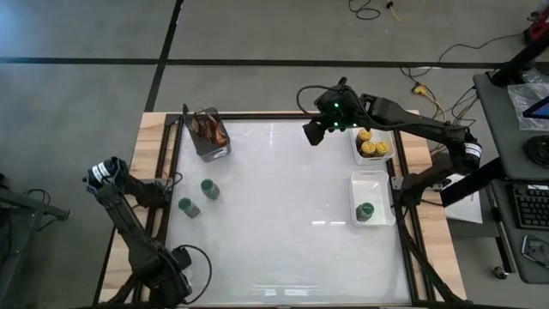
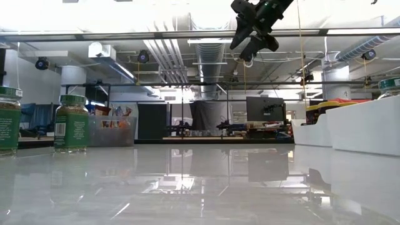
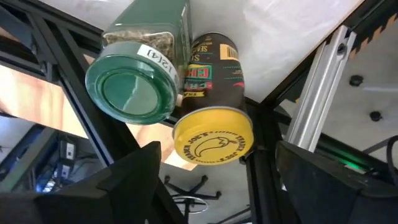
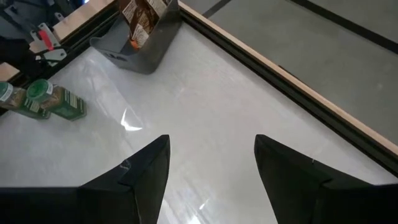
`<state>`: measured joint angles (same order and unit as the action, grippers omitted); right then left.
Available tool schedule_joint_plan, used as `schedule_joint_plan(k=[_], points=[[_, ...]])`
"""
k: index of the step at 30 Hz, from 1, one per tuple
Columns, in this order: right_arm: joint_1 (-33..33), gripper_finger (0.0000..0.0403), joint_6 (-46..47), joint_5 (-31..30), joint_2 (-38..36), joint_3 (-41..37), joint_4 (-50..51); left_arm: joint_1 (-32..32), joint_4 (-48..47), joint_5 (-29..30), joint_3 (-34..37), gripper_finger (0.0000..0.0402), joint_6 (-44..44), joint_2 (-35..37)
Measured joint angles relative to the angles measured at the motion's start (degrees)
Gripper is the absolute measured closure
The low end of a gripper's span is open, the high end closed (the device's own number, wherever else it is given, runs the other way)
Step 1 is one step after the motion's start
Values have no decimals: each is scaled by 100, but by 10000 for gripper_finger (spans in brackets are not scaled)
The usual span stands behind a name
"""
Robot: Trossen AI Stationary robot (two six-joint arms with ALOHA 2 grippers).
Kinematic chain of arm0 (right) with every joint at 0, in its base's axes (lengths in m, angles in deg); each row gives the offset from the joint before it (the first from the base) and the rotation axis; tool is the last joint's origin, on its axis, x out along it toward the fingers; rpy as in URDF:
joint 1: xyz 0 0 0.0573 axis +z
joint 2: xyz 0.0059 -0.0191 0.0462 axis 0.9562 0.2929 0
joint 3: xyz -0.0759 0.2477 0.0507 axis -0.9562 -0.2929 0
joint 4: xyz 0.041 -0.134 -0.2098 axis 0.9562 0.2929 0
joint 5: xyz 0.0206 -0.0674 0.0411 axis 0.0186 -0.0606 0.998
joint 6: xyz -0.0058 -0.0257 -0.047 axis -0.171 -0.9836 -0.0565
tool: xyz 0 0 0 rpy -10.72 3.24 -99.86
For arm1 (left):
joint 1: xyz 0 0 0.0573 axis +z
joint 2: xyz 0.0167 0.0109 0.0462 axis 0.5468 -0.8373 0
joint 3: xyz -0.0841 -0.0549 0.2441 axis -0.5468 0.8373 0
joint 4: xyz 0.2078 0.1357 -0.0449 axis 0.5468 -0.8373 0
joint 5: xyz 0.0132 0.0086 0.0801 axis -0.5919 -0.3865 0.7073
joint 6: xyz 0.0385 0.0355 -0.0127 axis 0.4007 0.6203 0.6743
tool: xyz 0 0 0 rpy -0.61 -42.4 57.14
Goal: Sort spices by type
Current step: Put the yellow seasoning bottle into the top white bin
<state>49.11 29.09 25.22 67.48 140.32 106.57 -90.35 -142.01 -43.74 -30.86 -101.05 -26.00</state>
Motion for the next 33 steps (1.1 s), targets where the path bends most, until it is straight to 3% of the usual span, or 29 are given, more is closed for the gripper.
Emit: schedule_joint_plan(k=[16,28,33], points=[[0,178,-35,6,0,-2,52,-188,269,14,166,102,-329,-26],[0,178,-9,9,0,-7,356,-303,506,-8,388,102,-201,-424],[0,181,-10,9,0,-7,349,-317,521,12,390,122,-114,-613]])
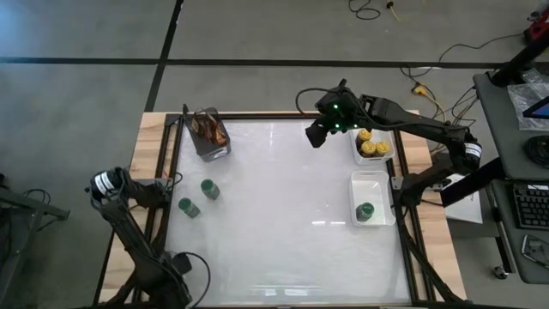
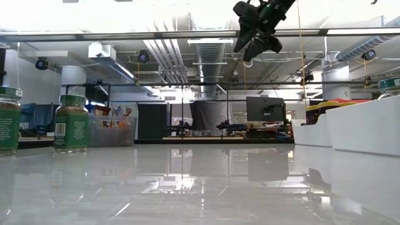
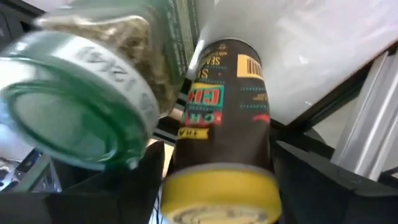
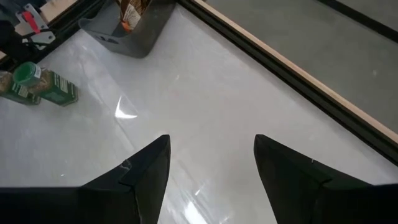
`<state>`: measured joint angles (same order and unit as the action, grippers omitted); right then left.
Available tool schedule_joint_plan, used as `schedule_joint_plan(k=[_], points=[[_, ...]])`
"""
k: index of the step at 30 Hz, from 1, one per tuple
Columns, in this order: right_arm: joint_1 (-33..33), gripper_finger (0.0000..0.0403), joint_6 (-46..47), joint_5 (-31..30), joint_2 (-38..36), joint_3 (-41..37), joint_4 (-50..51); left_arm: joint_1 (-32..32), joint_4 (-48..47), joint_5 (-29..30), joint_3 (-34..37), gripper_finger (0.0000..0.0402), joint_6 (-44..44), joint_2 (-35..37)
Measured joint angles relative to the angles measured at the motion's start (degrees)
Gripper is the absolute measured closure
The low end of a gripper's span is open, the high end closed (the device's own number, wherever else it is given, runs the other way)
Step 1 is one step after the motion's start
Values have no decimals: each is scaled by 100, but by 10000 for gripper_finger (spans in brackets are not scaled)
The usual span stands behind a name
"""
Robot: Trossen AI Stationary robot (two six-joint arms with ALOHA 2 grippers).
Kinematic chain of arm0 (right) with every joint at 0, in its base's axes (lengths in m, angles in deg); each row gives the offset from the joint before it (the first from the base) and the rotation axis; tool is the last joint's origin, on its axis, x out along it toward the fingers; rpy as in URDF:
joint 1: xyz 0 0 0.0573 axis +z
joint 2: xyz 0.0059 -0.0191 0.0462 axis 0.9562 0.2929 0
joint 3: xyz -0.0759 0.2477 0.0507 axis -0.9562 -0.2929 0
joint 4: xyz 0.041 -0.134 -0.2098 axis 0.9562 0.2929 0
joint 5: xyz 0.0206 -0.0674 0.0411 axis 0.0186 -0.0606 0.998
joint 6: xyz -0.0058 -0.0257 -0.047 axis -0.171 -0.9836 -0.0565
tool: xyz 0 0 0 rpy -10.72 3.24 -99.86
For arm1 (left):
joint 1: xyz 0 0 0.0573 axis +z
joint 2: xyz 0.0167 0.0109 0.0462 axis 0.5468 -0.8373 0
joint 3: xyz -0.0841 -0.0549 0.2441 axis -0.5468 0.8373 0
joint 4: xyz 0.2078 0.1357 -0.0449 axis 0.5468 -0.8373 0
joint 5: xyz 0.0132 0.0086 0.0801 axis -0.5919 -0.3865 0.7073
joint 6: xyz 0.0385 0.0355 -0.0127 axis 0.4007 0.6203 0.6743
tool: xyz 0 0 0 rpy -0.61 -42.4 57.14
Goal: Sort spices by type
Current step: Put the yellow seasoning bottle into the top white bin
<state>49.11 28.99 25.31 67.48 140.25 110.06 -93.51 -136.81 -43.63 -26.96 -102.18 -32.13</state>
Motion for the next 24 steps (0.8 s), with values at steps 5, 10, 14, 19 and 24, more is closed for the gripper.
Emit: schedule_joint_plan(k=[5,10,14,19,24], points=[[-2,178,-40,-1,0,0,-4,-12,234,-102,-4,184,101,-160],[-2,174,-201,-1,0,0,-28,-19,250,-169,-63,199,93,-181],[-2,177,-529,-2,0,0,-30,-21,204,-160,-257,198,-43,-131],[-4,177,-1046,-2,0,0,-75,80,134,-27,-888,179,-253,-115],[-4,171,-1565,1,-8,0,-48,410,-27,945,-1700,197,-262,-106]])
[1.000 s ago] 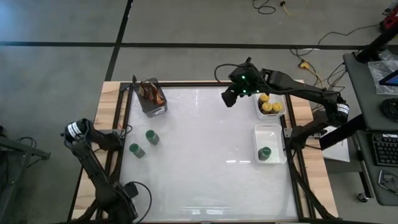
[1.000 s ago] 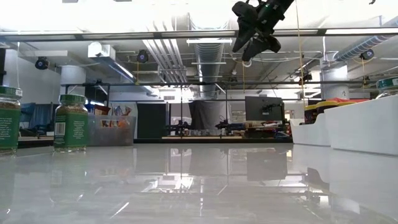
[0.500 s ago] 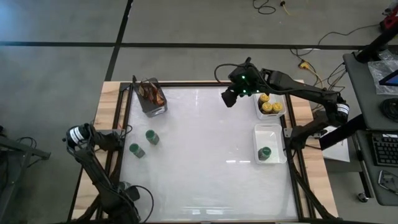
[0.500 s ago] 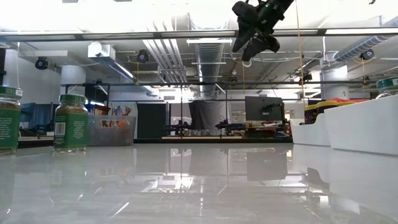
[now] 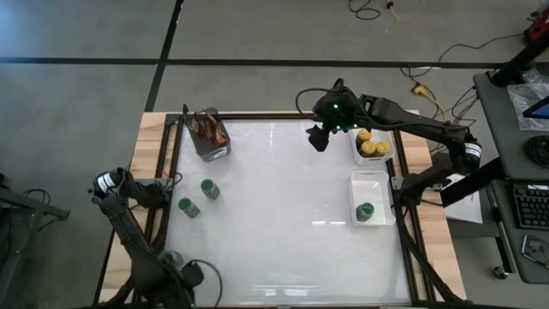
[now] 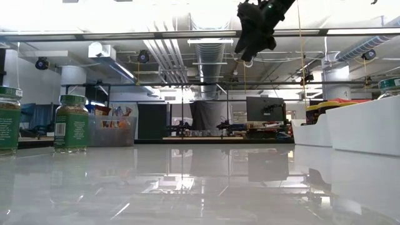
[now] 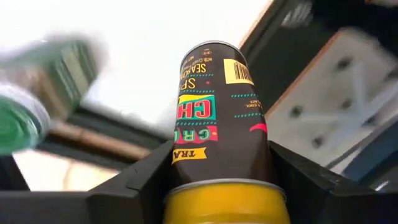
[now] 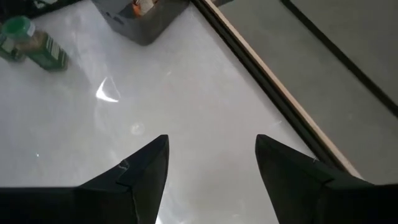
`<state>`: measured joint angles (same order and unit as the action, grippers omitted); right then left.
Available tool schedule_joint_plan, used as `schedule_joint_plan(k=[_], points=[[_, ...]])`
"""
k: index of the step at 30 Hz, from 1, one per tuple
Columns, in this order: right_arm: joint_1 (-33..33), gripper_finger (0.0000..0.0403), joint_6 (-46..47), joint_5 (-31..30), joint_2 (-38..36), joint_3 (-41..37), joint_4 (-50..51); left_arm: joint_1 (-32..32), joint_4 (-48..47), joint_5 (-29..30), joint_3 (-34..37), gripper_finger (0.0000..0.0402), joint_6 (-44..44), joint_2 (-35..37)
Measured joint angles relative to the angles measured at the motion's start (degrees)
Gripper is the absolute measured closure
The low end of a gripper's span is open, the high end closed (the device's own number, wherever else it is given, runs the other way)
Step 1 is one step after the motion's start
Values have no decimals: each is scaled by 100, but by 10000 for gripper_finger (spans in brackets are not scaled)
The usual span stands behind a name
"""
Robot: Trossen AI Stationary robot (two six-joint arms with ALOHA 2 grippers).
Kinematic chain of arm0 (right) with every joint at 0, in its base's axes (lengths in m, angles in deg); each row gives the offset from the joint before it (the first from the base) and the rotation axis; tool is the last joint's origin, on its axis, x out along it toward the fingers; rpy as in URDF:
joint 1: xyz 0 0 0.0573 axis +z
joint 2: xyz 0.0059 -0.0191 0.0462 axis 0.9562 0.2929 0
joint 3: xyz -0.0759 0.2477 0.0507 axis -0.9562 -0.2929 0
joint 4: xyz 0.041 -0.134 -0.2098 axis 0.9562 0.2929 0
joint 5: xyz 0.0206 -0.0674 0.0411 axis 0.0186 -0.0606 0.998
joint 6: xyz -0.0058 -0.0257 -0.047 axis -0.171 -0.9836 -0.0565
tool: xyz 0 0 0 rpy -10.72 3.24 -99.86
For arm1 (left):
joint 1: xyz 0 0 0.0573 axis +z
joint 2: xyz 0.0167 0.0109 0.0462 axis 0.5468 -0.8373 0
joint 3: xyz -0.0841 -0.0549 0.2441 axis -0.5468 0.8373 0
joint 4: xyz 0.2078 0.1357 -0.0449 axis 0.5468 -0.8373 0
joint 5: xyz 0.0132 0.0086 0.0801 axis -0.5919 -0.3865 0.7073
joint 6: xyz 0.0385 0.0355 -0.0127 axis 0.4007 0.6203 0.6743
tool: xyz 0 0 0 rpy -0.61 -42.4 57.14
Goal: Sort spices by type
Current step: Put the yellow seasoning bottle into the top white bin
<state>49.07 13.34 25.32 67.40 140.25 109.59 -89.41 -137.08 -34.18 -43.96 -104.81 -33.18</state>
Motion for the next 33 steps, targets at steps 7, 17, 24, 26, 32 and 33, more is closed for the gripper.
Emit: schedule_joint_plan(k=[7,17,24,26,32,33], points=[[54,177,-550,47,-271,0,423,1239,-400,249,-342,196,-147,13],[458,188,-785,94,-1357,-7,494,3298,-405,519,-342,191,2,-50],[889,188,-339,794,-1967,-242,777,4296,-662,690,-342,191,376,-288],[1028,187,-340,799,-2103,-303,1006,4509,-807,689,-342,191,552,-375],[1350,188,-228,798,-2462,-558,1189,5106,-661,526,-350,191,1323,-691],[1395,187,-175,798,-2509,-599,1192,5187,-631,524,-349,191,1446,-731]])
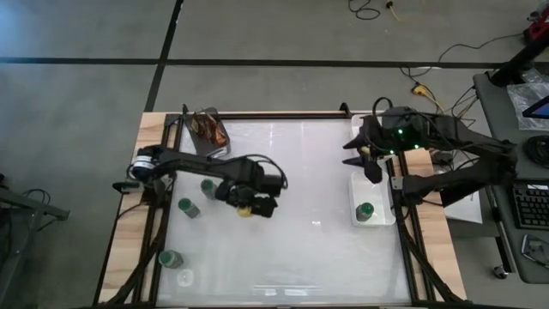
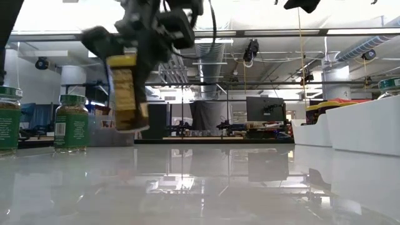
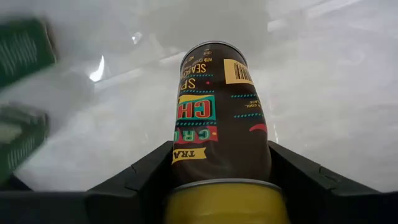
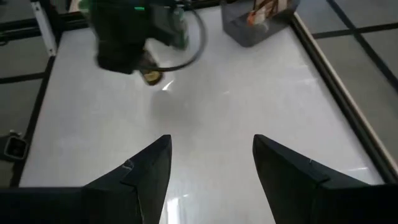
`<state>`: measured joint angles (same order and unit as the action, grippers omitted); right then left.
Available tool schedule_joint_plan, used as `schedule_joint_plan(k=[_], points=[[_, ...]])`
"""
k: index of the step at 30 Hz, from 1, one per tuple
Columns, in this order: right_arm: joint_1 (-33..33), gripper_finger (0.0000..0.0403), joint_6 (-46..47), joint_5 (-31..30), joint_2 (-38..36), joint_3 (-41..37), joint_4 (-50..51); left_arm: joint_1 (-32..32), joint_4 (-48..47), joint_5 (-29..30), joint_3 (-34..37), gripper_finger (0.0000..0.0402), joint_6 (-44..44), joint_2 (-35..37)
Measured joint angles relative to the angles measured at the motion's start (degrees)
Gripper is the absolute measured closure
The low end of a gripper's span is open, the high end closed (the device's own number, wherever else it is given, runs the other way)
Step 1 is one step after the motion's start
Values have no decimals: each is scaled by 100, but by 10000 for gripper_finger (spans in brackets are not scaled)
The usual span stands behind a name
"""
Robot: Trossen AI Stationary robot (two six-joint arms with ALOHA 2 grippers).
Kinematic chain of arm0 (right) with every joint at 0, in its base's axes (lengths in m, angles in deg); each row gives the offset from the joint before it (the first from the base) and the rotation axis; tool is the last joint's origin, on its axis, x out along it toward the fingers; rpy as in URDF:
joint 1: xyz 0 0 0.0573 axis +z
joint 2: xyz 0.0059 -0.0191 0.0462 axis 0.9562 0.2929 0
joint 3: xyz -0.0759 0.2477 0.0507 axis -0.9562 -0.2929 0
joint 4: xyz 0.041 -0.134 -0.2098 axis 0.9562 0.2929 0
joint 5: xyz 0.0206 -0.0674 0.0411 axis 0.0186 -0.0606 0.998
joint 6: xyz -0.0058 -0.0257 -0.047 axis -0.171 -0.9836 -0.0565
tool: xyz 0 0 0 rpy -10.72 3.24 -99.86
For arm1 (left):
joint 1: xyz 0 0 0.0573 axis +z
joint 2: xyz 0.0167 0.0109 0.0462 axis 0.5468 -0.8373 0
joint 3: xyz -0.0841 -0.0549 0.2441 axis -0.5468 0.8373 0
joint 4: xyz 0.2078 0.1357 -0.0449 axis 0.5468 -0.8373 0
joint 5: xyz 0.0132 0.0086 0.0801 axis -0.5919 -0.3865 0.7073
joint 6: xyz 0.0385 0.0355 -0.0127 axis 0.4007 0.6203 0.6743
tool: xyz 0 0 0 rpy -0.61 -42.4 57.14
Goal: Sort spices by type
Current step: Put the yellow seasoning bottle into the top white bin
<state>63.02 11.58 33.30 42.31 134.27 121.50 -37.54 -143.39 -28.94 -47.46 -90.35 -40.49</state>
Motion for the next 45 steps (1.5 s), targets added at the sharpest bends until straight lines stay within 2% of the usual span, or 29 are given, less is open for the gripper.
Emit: schedule_joint_plan(k=[7,19,25,37,45], points=[[161,188,279,-2,-120,-96,37,207,498,25,-5,191,672,-177],[159,186,135,-4,165,-99,-33,202,642,-44,-10,191,928,-435],[170,175,-26,-4,302,-99,-48,196,735,-40,-10,174,1193,-435],[310,158,-380,-3,276,-99,-364,196,988,190,-10,169,1015,-437],[308,150,-407,-4,298,-99,-357,196,996,260,-110,135,1016,-437]])
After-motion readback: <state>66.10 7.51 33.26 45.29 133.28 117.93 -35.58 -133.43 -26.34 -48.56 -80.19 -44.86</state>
